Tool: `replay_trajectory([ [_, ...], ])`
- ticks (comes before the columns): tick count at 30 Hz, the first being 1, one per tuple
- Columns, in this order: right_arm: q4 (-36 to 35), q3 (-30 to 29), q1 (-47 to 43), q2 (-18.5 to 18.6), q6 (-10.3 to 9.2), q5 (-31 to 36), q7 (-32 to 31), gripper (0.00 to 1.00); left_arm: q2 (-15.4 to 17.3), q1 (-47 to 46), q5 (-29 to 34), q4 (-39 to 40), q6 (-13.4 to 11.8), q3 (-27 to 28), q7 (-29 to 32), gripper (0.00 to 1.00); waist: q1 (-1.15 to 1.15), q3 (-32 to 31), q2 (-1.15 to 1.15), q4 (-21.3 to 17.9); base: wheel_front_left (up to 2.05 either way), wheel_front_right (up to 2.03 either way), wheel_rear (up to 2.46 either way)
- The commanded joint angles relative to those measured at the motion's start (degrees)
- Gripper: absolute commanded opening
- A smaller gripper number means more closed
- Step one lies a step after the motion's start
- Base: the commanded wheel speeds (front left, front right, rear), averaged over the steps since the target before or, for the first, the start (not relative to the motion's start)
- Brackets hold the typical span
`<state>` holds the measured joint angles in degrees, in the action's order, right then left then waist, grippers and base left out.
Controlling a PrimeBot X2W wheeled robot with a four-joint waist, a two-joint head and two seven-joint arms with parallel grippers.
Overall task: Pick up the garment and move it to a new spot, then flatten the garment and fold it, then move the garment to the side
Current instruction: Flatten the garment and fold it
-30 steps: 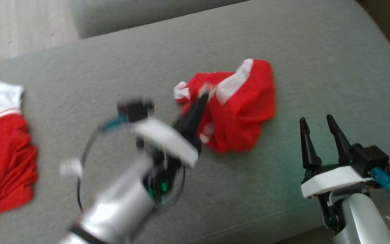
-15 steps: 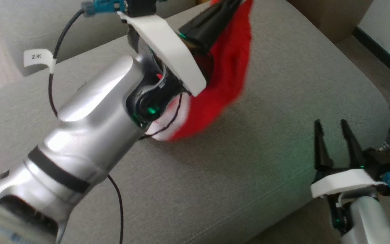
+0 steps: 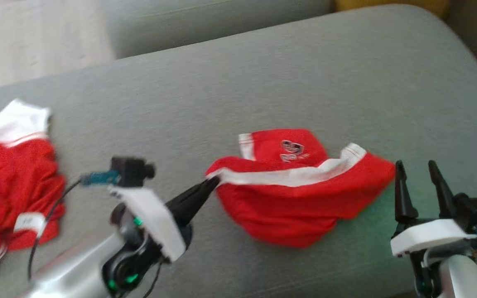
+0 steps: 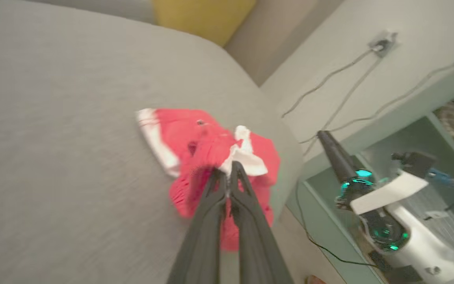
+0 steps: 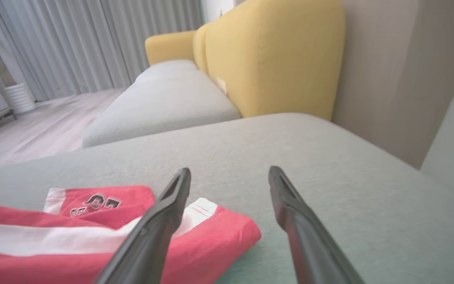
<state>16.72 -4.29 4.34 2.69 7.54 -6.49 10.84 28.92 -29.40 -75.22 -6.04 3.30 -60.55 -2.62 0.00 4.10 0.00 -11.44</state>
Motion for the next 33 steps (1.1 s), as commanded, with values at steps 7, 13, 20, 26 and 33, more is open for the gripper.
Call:
replay_trajectory([
  [7,-4.11,3.48,0.47,0.44,-0.05,0.97,-8.96,1.0,5.33,0.67,4.69,-0.67,-2.68,1.42,-4.37,0.0,0.0,2.05,0.0,7.32,0.0,0.0,0.0],
  [13,-5.27,7.71,2.56,9.19,-0.05,-2.24,-23.67,1.0,3.69,1.49,5.7,-2.33,-2.87,1.04,-6.56,0.0,0.0,3.29,0.0,10.31,0.0,0.0,0.0],
  [20,-4.42,10.26,2.39,12.6,-0.05,-6.56,-29.22,1.0,2.35,1.75,5.85,-3.67,-2.56,1.35,-8.17,0.0,0.0,4.39,0.0,10.94,0.0,0.0,0.0],
  [26,0.35,13.36,5.23,13.48,-0.05,-5.7,-29.52,1.0,1.7,1.24,6.25,-4.2,-2.17,1.27,-8.48,0.0,0.0,5.74,0.0,11.11,0.0,0.0,0.0],
  [33,6.09,16.09,9.01,12.65,-0.05,-4.97,-27.87,0.4,0.86,0.61,6.42,-4.76,-1.7,1.07,-8.46,0.0,0.0,6.54,0.0,11.31,0.0,0.0,0.0],
])
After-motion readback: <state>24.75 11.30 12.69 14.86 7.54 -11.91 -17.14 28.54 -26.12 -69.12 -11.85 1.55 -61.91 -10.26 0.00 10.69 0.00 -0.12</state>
